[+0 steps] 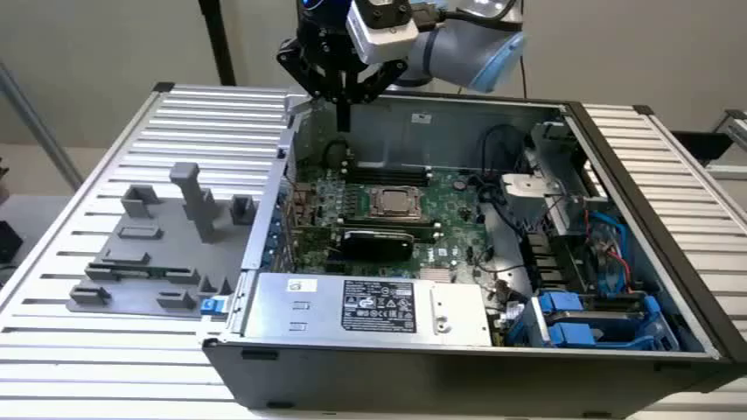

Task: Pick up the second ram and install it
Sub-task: 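Reach for the second ram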

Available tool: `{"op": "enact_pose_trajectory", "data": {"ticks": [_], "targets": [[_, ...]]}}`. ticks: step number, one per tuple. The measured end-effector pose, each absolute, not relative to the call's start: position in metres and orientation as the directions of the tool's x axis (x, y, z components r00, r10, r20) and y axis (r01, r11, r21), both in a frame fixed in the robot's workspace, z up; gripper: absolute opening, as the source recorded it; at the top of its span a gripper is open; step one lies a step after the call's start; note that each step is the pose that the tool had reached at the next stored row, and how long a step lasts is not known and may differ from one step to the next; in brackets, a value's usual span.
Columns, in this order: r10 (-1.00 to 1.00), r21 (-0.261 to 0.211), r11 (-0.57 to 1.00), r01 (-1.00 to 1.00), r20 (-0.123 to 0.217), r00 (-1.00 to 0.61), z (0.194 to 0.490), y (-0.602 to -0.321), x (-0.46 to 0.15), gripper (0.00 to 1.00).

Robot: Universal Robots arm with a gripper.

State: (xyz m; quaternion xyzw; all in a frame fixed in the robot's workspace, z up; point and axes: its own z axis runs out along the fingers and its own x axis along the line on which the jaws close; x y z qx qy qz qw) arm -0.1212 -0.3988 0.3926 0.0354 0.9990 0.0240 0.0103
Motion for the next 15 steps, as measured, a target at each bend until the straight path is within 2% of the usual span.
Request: {"op": "enact_pose_trajectory", "data": {"ticks": [15], "targets": [[0.071, 0.049, 0.996, 0.07, -0.019, -0.997, 0.393, -0.403, -0.132, 0.0]]}}
